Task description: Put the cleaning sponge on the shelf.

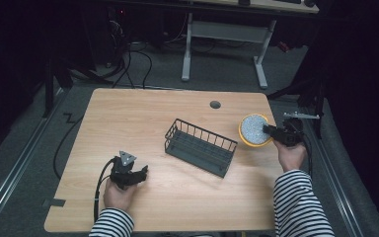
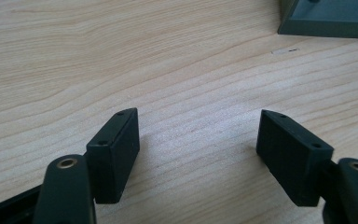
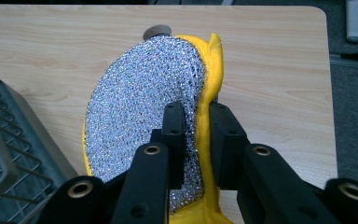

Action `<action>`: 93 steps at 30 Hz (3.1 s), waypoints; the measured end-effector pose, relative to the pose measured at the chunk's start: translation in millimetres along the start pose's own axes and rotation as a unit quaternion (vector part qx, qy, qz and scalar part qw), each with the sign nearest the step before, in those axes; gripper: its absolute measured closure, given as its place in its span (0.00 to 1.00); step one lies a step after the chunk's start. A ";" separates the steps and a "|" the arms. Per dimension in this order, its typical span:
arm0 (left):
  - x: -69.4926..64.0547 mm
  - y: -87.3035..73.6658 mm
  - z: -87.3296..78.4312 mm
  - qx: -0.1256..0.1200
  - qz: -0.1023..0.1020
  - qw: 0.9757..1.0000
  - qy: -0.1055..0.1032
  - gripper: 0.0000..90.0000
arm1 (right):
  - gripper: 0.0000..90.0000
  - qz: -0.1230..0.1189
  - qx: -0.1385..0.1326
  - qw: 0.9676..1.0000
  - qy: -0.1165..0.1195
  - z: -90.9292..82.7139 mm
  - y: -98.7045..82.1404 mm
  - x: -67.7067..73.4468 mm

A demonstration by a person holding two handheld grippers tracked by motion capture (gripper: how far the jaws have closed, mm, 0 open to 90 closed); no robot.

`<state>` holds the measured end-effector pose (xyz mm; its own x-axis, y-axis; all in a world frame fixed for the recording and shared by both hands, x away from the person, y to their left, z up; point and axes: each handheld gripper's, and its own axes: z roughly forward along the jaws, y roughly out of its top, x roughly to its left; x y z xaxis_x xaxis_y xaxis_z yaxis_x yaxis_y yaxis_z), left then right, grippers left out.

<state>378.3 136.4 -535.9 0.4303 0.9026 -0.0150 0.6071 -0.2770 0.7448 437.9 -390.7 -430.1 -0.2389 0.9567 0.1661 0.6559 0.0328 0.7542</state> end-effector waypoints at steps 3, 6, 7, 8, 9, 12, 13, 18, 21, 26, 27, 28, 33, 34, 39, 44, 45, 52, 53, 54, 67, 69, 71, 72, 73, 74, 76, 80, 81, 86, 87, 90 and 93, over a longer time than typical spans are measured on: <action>0.0 0.1 -0.1 0.000 0.000 1.000 0.000 0.34 | 0.87 -0.004 -0.002 1.000 0.004 -5.5 0.5 2.0; 0.0 0.1 -0.1 0.001 0.000 1.000 0.000 0.34 | 0.87 -0.009 -0.007 1.000 0.008 -11.9 1.2 3.8; 0.1 0.1 -0.1 0.001 0.000 1.000 0.000 0.34 | 0.87 -0.010 -0.008 1.000 0.009 -14.4 1.5 4.6; 0.0 0.1 0.0 0.000 0.000 1.000 0.000 0.34 | 0.87 -0.012 -0.010 1.000 0.010 -16.7 1.9 5.4; 0.0 0.0 0.0 0.000 0.001 1.000 -0.001 0.34 | 0.86 -0.014 -0.012 1.000 0.011 -19.1 2.2 5.8; 0.0 0.1 0.0 0.001 0.000 1.000 0.000 0.34 | 0.87 -0.020 -0.017 1.000 0.011 -24.4 3.3 7.9; -0.1 0.1 0.0 0.001 0.000 1.000 0.000 0.34 | 0.87 -0.023 -0.022 0.999 0.013 -28.8 4.9 9.6; -0.1 0.0 0.0 0.001 0.001 1.000 -0.001 0.33 | 0.86 -0.034 -0.037 0.998 0.023 -41.3 10.3 17.1; -0.1 0.0 0.0 0.001 0.001 1.000 -0.001 0.33 | 0.87 -0.044 -0.044 0.997 0.034 -48.0 13.5 24.8; -0.2 0.0 0.0 0.001 0.001 1.000 -0.001 0.33 | 0.86 -0.064 -0.046 0.996 0.046 -53.5 17.8 38.5; -0.2 0.1 0.0 0.001 0.002 1.000 -0.002 0.33 | 0.86 -0.067 -0.046 0.995 0.049 -54.6 18.9 41.3; -0.2 0.0 0.0 0.001 0.001 1.000 -0.002 0.33 | 0.86 -0.072 -0.049 0.995 0.053 -55.4 20.0 43.6; -0.2 0.1 0.0 0.001 0.002 1.000 -0.002 0.32 | 0.86 -0.087 -0.050 0.993 0.068 -58.9 26.4 57.2; -0.2 0.1 0.0 0.001 0.002 1.000 -0.002 0.32 | 0.86 -0.091 -0.051 0.992 0.070 -59.3 27.4 60.2; -0.2 0.1 0.0 0.002 0.003 1.000 -0.003 0.32 | 0.86 -0.104 -0.049 0.990 0.087 -57.4 31.0 74.2; -0.3 0.1 0.1 0.002 0.003 1.000 -0.003 0.32 | 0.86 -0.112 -0.043 0.987 0.102 -49.6 33.5 87.1; -0.2 0.1 0.1 0.002 0.003 1.000 -0.003 0.32 | 0.86 -0.114 -0.042 0.987 0.105 -47.6 33.7 89.5; -0.2 0.2 0.1 0.002 0.004 1.000 -0.004 0.31 | 0.86 -0.124 -0.031 0.985 0.117 -33.1 34.0 104.7; -0.2 0.2 0.1 0.002 0.004 1.000 -0.004 0.31 | 0.86 -0.124 -0.031 0.985 0.117 -33.1 34.0 104.7; -0.2 0.2 0.1 0.002 0.004 1.000 -0.004 0.31 | 0.86 -0.131 -0.024 0.984 0.120 -26.8 33.1 110.2; -0.2 0.1 0.2 0.002 0.004 1.000 -0.004 0.31 | 0.86 -0.141 0.003 0.982 0.123 1.5 26.4 125.4; -0.2 0.1 0.2 0.002 0.004 1.000 -0.004 0.31 | 0.86 -0.139 0.004 0.983 0.123 3.0 25.8 125.1; -0.2 0.2 0.2 0.002 0.004 1.000 -0.005 0.31 | 0.86 -0.136 0.007 0.983 0.123 5.4 24.4 124.4; -0.2 0.2 0.2 0.002 0.004 1.000 -0.005 0.31 | 0.86 -0.136 0.008 0.983 0.122 7.5 23.4 124.0; -0.2 0.2 0.2 0.002 0.004 1.000 -0.005 0.31 | 0.86 -0.137 0.009 0.983 0.121 8.0 23.0 124.2; -0.2 0.1 0.2 0.002 0.004 1.000 -0.005 0.31 | 0.86 -0.140 0.009 0.983 0.118 8.5 22.8 124.5; -0.2 0.2 0.2 0.002 0.004 1.000 -0.005 0.31 | 0.85 -0.144 0.008 0.983 0.117 8.9 22.1 126.0; -0.2 0.2 0.2 0.002 0.004 1.000 -0.005 0.31 | 0.85 -0.151 0.013 0.982 0.115 9.8 20.5 129.7; -0.2 0.1 0.2 0.002 0.004 1.000 -0.005 0.31 | 0.85 -0.153 0.015 0.981 0.115 10.2 19.9 130.3; -0.2 0.2 0.2 0.002 0.004 1.000 -0.005 0.31 | 0.85 -0.162 0.023 0.981 0.106 13.2 16.8 131.8; -0.2 0.2 0.2 0.002 0.004 1.000 -0.005 0.31 | 0.85 -0.165 0.021 0.980 0.107 14.2 16.2 132.0; -0.2 0.2 0.2 0.003 0.004 1.000 -0.005 0.31 | 0.85 -0.173 0.024 0.979 0.105 15.7 14.6 134.4; -0.2 0.2 0.2 0.002 0.004 1.000 -0.005 0.31 | 0.85 -0.178 0.027 0.978 0.102 17.2 13.0 136.0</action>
<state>378.4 136.1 -535.9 0.4417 0.8970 -0.0152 0.6067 -0.2862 0.7416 426.2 -255.2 -408.6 -0.5941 0.8040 0.0270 0.5406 0.3742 0.7535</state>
